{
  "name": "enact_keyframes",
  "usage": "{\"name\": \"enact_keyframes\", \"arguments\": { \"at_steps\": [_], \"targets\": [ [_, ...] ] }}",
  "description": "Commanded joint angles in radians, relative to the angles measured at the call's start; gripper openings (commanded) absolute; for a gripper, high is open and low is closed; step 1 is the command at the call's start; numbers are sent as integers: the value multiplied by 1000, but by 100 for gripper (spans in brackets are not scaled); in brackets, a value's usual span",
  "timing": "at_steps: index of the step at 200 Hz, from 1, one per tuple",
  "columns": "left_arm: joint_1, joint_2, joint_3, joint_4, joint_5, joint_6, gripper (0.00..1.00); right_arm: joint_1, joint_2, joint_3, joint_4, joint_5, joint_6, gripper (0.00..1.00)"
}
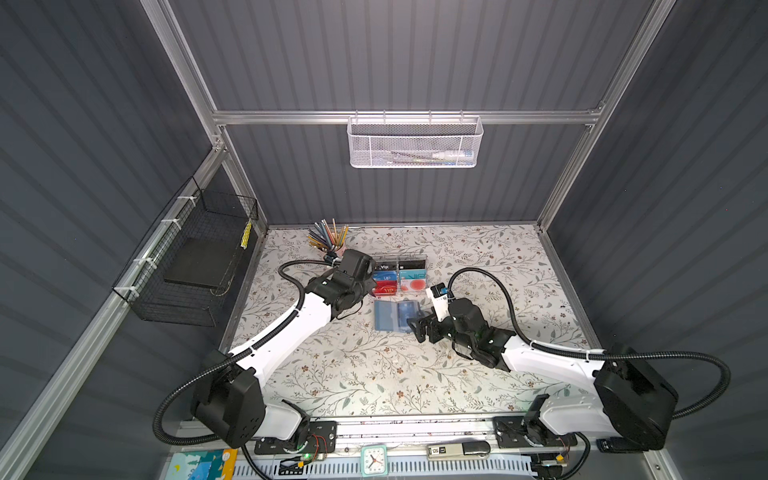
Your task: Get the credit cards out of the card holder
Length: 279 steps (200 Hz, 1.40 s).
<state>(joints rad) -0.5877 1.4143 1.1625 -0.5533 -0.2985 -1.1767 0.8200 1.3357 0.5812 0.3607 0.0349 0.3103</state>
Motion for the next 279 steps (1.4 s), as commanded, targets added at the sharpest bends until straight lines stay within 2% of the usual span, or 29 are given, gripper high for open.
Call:
{"name": "enact_keyframes", "arguments": {
  "at_steps": [1,27,61,93,138,211,279],
  "targets": [
    [-13,17,40,-263,-105,-303,0,33,13,-9,128,68,-64,99],
    [-14,52,81,-390,-89,-464,0,75,60,-4,250,93,-98,99],
    [-15,94,132,-479,-54,-529,0,134,167,15,413,102,-137,99],
    [-18,92,125,-467,-13,-590,0,195,250,21,553,123,-170,99],
    [-53,126,185,-491,-2,-633,0,220,328,74,605,131,-192,97],
    [-93,190,226,-480,28,-641,0,213,380,118,641,178,-244,81],
    [-108,203,230,-467,47,-618,0,168,401,91,694,115,-240,60]
  ]
}}
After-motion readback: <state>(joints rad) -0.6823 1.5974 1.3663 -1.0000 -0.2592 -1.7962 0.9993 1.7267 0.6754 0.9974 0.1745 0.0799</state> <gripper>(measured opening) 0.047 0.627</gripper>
